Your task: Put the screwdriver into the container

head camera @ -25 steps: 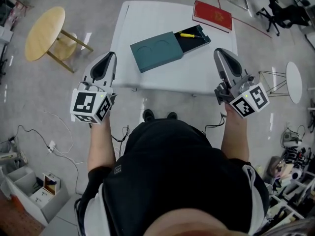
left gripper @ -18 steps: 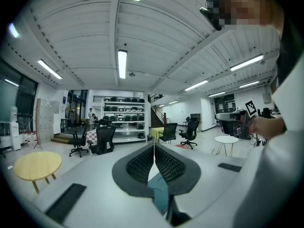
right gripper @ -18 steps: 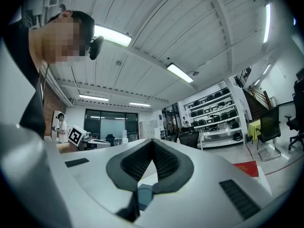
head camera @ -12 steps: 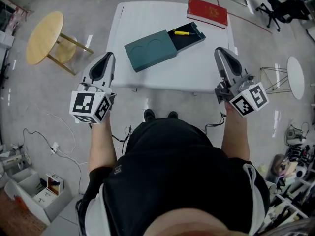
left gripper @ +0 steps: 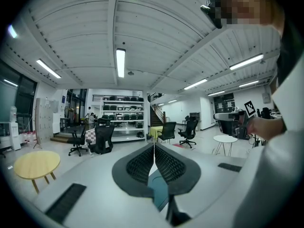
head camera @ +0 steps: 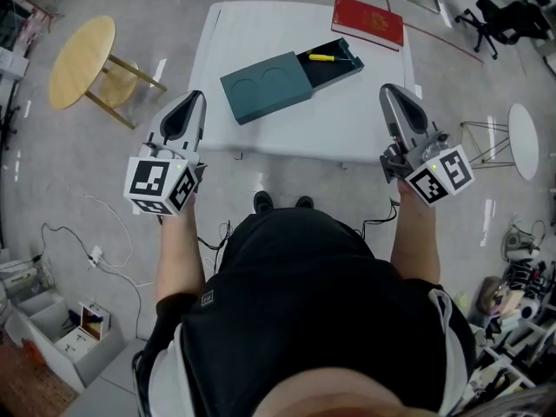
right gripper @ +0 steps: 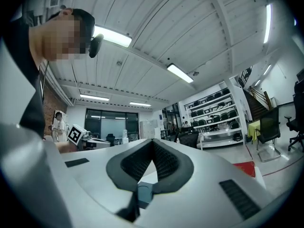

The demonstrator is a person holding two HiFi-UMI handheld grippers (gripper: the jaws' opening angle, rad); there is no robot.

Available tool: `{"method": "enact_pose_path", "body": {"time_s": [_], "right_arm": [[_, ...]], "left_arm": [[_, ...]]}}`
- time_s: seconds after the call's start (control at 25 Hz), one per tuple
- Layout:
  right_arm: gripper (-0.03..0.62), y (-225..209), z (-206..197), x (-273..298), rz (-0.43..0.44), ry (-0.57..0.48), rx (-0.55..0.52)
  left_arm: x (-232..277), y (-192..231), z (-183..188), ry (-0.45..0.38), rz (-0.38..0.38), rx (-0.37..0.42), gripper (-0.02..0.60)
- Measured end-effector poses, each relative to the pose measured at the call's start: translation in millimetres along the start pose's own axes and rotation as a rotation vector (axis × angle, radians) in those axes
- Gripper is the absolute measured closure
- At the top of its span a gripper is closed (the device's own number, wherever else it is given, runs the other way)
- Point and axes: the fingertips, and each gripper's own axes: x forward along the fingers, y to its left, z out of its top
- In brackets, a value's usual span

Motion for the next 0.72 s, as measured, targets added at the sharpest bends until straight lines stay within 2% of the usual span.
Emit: {"method": "enact_pose_path", "body": {"time_s": [0.72], "right_arm": [[0.565,12.1,-4.7,17.4,0.016,0.012,0.002]], "left_arm": [[-3.9,13.5,-3.8,-0.003,-0.005,-0.01,0.56]]}}
